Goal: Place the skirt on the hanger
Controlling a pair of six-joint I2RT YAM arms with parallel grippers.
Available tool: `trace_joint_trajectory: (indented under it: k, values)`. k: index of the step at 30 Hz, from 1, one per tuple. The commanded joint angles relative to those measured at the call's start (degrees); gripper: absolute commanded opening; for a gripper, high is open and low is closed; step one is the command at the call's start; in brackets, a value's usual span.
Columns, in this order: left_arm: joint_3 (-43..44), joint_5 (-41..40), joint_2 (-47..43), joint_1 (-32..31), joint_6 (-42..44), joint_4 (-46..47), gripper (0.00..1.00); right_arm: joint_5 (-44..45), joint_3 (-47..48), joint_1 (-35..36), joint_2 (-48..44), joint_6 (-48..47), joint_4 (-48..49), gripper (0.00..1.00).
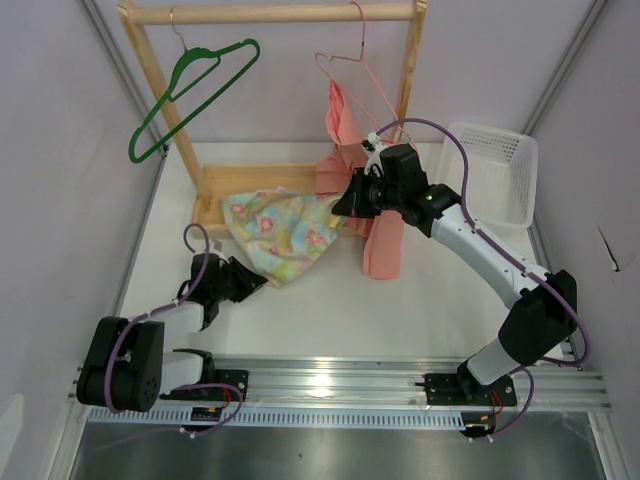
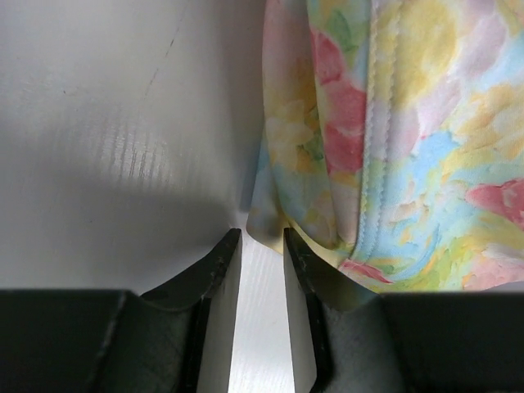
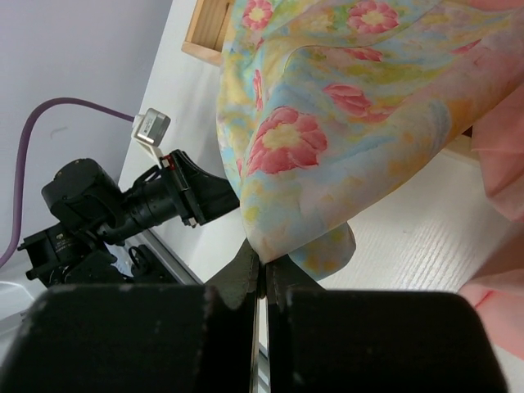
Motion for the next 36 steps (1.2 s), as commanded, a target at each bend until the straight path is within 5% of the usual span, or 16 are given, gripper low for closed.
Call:
trace_joint_trajectory:
  k: [1,6,11,15,22,32,34,35,36]
  values:
    - [1.2,-2.1,0.8,-0.7,0.4,-1.8,0.29,-1.2,2.8,-0.2,0.1,0.8,1.4,0.00]
    - [3.7,-2.7,-0.5,-0.7,1.4,-5.0,0.00,-1.3,3.1,-0.2,0.2,0.4,1.2,0.00]
    - [8.6,-4.7,-12.3,-0.7,3.0,-16.7,0.00,-1.4,3.5,-0.3,-0.3,-0.6,0.3,0.00]
    - [22.5,-13.4,-22.1,-0.7,6.3,-40.9,0.00,-1.2,3.1,-0.5,-0.9,-1.7,-0.5,0.00]
    - [35.6,-28.3,-31.1,-0.7,4.8,-65.1,0.00,0.3,-0.3,-0.5,-4.4,-3.9,-4.5,0.00]
    - [39.4,-37.1,-31.9,-0.6,3.9,-77.3,0.00,3.2,-17.0,0.1,-13.2,-5.8,-6.7,0.00]
    - [38.0,-35.8,-31.7,-0.6,4.3,-75.9,0.07,2.5,-20.6,0.1,-14.4,-5.6,-5.5,0.00]
    - [35.7,-34.7,-31.9,-0.6,4.6,-74.9,0.25,1.7,-24.0,0.2,-15.2,-5.3,-4.8,0.00]
    - [35.1,-32.4,-32.4,-0.6,4.8,-72.8,0.32,1.4,-25.8,0.3,-15.6,-4.7,-4.0,0.00]
